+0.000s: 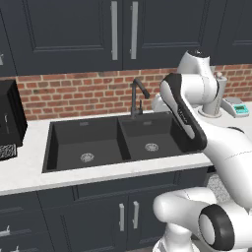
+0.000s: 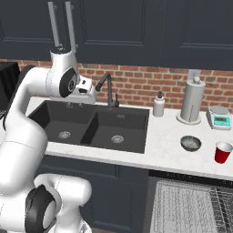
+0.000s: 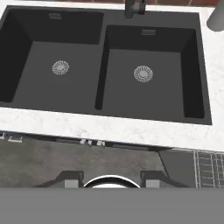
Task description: Pick up the cup and bowl from the counter, place them in the dishwasher, and close the dishwasher door.
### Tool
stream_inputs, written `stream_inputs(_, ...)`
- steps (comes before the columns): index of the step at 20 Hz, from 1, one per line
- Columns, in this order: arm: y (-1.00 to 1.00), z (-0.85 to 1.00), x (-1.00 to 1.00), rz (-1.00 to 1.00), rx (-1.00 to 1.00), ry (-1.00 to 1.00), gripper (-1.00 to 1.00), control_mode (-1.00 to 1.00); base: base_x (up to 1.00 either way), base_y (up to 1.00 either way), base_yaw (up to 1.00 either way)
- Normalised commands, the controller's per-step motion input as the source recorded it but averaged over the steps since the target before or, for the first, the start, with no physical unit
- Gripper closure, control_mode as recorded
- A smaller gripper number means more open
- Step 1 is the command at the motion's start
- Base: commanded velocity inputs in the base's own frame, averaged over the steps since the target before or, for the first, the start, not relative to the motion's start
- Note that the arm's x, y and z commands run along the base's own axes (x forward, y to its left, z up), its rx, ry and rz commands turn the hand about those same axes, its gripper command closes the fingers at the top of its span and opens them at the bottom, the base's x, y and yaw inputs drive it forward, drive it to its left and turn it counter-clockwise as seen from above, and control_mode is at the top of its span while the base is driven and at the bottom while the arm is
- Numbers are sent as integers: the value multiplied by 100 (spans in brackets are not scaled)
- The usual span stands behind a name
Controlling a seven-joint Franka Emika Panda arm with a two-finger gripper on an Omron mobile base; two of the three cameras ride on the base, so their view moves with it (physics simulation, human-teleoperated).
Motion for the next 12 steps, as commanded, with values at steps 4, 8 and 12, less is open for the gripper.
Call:
stream_inputs(4,0,0,0,-9,0,0,-100,-100,0,0,0)
stream_inputs(8,3,0,0,-26,0,0,-100,-100,0,0,0)
stream_inputs(12,19,0,0,-34,0,0,-100,-100,0,0,0)
